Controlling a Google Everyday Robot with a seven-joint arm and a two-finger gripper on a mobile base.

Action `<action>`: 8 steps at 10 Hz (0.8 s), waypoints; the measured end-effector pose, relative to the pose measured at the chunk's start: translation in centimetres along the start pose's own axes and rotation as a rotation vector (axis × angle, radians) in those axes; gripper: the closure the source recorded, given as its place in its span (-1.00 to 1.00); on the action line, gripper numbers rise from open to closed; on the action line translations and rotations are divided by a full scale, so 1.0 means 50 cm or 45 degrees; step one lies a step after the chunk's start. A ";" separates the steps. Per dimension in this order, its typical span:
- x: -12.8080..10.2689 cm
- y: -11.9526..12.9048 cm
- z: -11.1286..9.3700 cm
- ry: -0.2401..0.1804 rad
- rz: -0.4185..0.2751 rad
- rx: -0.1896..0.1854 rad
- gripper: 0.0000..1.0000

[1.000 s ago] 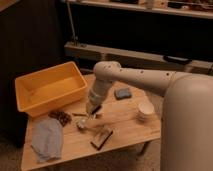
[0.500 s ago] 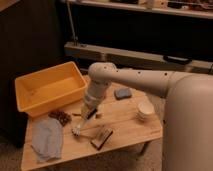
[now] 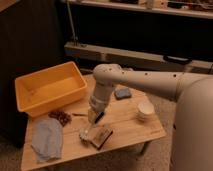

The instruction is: Wipe table surface with brush

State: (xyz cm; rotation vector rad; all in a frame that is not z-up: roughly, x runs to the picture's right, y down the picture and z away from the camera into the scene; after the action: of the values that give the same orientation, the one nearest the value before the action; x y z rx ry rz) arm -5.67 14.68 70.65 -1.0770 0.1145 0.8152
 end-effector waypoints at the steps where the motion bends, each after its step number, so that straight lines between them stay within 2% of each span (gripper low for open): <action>1: 0.008 -0.010 -0.004 0.006 0.019 0.014 1.00; 4: 0.018 -0.039 -0.016 0.005 0.073 0.047 1.00; 8: 0.006 -0.079 -0.030 -0.053 0.142 0.068 1.00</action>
State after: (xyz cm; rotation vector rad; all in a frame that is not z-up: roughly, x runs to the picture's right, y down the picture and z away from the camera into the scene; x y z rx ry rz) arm -2.50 12.72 72.67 -1.0098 0.1618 0.9293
